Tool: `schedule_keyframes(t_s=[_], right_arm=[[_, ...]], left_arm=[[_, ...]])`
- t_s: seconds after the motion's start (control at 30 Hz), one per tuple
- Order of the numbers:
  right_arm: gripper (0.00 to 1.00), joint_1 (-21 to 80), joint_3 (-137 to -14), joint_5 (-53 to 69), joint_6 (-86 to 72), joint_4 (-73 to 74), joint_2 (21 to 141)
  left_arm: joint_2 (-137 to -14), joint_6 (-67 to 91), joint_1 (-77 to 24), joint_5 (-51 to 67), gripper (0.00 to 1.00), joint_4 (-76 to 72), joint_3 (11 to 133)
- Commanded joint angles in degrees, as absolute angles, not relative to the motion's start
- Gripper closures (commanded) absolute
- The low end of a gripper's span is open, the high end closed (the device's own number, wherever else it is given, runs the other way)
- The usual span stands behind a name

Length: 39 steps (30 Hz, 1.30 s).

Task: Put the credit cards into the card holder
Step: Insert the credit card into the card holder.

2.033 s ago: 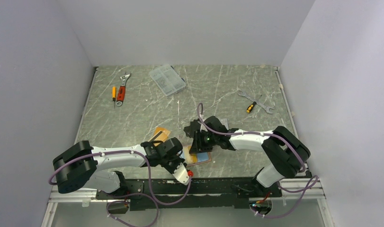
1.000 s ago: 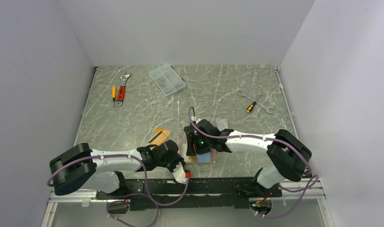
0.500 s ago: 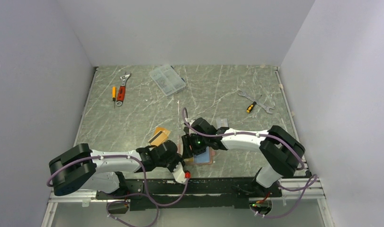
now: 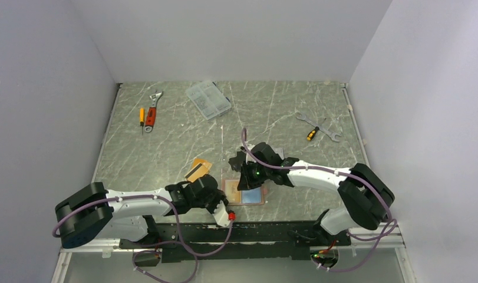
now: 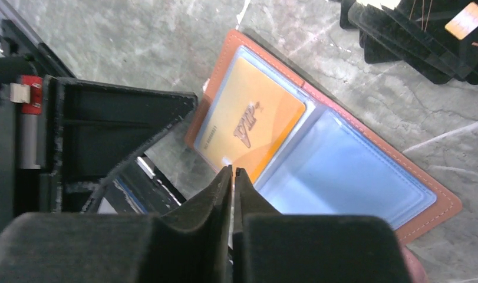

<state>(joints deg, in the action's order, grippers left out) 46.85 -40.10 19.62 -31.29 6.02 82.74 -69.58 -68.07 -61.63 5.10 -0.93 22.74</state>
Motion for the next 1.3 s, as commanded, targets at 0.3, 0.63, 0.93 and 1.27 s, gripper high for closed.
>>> schedule_keyframes(t_s=[0.3,0.63,0.93,1.27], right_arm=[[1.00,45.95,-37.04,18.50,-31.87,3.09,84.08],[1.00,46.60,-37.77,21.43,-33.46,-1.50,88.80],[1.00,48.05,-38.83,20.79,-33.90,-0.39,89.16],[0.90,41.45,-43.85,19.76,-29.15,11.14,80.70]], left_arm=[[-70.99,-68.07,-61.42,5.95,0.89,-2.29,22.35],[-72.80,-68.22,-61.44,7.52,0.90,-4.11,23.17],[-74.05,-67.93,-61.45,8.25,0.90,-5.74,24.09],[-71.20,-63.15,-59.25,4.63,0.77,9.20,30.98]])
